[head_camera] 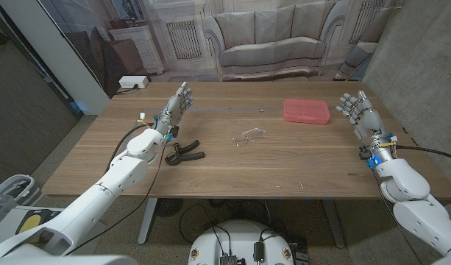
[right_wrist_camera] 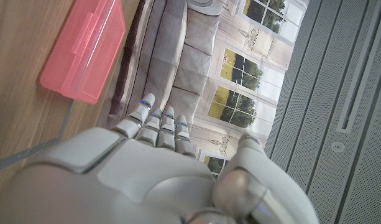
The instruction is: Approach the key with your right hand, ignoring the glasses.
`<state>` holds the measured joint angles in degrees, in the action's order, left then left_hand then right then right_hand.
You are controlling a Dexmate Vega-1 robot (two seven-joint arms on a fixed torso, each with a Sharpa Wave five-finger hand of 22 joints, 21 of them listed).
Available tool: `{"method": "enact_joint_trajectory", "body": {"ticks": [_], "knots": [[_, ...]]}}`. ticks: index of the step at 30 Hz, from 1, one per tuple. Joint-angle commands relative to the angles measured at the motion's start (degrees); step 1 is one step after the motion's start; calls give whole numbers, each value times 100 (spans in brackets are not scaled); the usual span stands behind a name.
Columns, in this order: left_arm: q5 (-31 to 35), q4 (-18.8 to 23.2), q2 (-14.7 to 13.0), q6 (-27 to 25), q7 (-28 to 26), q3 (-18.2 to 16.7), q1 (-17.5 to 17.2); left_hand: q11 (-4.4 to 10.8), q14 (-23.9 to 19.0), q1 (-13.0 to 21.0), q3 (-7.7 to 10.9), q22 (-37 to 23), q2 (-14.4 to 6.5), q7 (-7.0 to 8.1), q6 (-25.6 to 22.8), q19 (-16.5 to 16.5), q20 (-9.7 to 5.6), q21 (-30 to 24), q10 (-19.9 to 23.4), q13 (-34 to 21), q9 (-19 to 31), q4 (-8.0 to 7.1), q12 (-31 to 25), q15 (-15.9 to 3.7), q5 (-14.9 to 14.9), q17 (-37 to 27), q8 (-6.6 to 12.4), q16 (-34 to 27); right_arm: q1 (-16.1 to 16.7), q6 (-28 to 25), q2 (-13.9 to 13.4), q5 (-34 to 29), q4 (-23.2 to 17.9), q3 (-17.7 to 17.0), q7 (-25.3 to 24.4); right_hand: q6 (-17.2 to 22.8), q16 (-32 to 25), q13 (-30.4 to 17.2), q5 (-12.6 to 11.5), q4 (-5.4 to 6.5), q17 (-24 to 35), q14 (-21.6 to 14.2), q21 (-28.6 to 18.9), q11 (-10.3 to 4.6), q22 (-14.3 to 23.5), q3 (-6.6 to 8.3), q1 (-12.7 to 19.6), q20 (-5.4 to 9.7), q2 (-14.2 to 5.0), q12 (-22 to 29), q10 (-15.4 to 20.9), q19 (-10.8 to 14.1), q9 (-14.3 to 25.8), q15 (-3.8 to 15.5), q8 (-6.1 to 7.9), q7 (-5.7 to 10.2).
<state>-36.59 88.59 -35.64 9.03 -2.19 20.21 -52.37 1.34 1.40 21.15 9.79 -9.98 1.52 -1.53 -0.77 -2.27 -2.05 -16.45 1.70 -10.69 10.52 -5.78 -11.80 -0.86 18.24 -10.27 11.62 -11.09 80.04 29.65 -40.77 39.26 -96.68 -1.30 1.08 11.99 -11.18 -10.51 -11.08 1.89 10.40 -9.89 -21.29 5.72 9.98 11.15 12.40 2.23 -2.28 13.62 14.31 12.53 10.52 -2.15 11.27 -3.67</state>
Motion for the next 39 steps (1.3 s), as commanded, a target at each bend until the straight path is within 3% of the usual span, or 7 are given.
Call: {"method": "enact_joint_trajectory", "body": {"ticks": [1, 31, 39], "knots": [[21, 86, -28, -28, -53, -14, -52, -2, -36, 22, -9, -33, -13, -24, -24, 21, -175, -18, 30, -11, 24, 3, -1, 11, -3, -29, -3, -2, 209, 103, 59, -31, -49, -166, 34, 16, -2, -24, -35, -29, 17, -49, 15, -2, 28, -1, -12, 1, -18, -10, 69, 73, 22, 2, 20, 6], [13, 324, -202, -109, -161, -135, -220, 7, -80, 28, -38, -39, -31, -31, -66, 52, -164, 21, 72, -12, 26, 6, -8, 20, -8, -34, 2, -8, 666, 134, 171, -248, -316, -600, -39, 34, 6, -24, -35, -41, 17, -61, 66, 3, 30, -12, -21, -9, -22, -20, 94, 94, 22, 14, 16, 26], [102, 212, -84, 94, -206, -117, -201, 37, -105, 31, -52, -41, -44, -12, -176, 36, -152, 55, 143, -13, 27, 6, -29, 7, -11, -35, 37, -12, 792, 151, 242, -292, -354, -675, -59, 38, 7, -24, -35, -46, 17, -64, 79, 3, 30, -15, -21, -12, -23, -25, 94, 99, 22, 14, 15, 28]]}}
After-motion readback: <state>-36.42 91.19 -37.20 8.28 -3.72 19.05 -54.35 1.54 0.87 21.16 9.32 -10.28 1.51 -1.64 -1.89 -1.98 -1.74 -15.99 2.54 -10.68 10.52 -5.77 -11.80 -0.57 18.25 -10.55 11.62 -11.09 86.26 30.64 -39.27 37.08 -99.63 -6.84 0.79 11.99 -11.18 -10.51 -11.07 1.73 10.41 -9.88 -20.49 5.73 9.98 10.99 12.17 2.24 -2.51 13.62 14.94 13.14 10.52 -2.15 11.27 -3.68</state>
